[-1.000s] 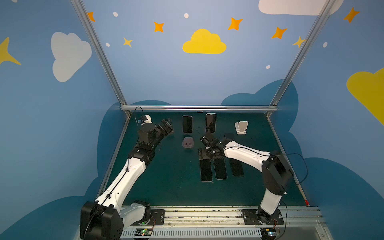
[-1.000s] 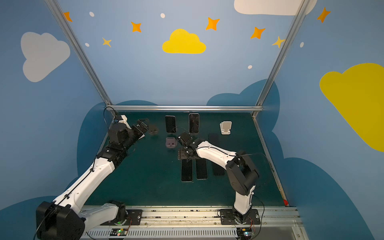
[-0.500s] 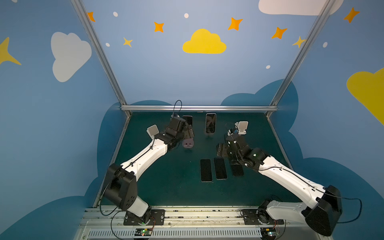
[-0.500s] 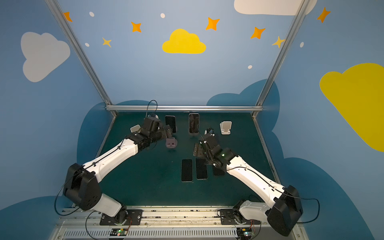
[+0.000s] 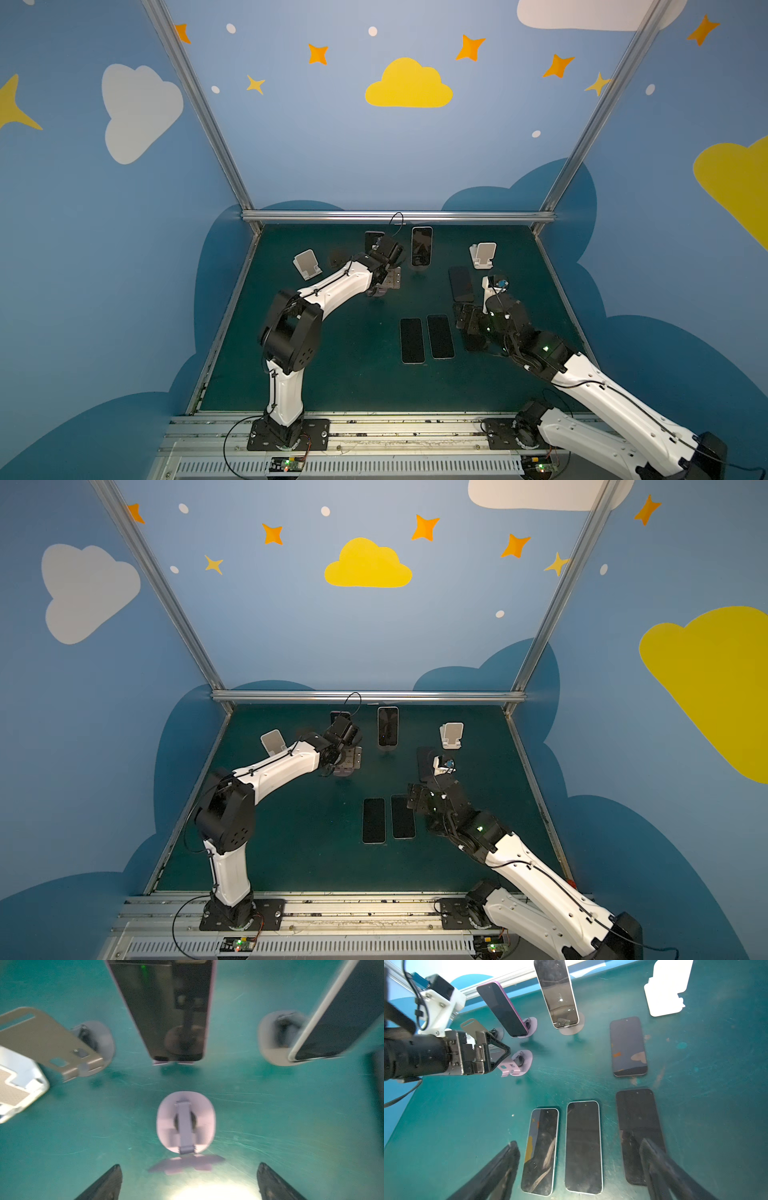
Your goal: Remove the phone from the phone stand
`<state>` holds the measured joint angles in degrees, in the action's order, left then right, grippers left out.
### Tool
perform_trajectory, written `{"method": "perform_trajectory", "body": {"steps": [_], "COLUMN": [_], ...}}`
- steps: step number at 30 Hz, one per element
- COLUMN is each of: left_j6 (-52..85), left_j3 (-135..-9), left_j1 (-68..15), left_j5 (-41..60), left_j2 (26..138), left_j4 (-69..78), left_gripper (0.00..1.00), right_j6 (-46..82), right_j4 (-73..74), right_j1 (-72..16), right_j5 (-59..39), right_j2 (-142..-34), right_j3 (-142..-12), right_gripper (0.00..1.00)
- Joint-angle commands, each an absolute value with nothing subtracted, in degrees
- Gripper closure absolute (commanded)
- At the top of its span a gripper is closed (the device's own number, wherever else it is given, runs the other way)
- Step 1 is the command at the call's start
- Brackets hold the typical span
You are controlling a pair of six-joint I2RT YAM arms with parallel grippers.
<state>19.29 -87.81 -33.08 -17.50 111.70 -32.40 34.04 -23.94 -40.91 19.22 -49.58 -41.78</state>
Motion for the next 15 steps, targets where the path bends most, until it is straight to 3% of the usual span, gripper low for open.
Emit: {"method": "perform_trajectory", "body": {"steps": [1,15], "left_j6": [19.8,22.0], "left_j3": [-89.0,-89.9], "left_j1": [-33.5,-33.6], "left_j5": [-22.3,-22.8], "left_j2": [113.4,116.7], "left_j4": [-35.1,-31.2], "left_gripper": [0.02,0.32], "right_j6": [33.7,34.1], "right_j4": [-24.1,-25.4], "right_j1": [-40.3,-39.7], "right_j5": [18.6,18.0], "right_j2": [-47.8,-44.5], "right_j3": [-40.4,-38.9], "right_gripper": [0.09,0.09]}}
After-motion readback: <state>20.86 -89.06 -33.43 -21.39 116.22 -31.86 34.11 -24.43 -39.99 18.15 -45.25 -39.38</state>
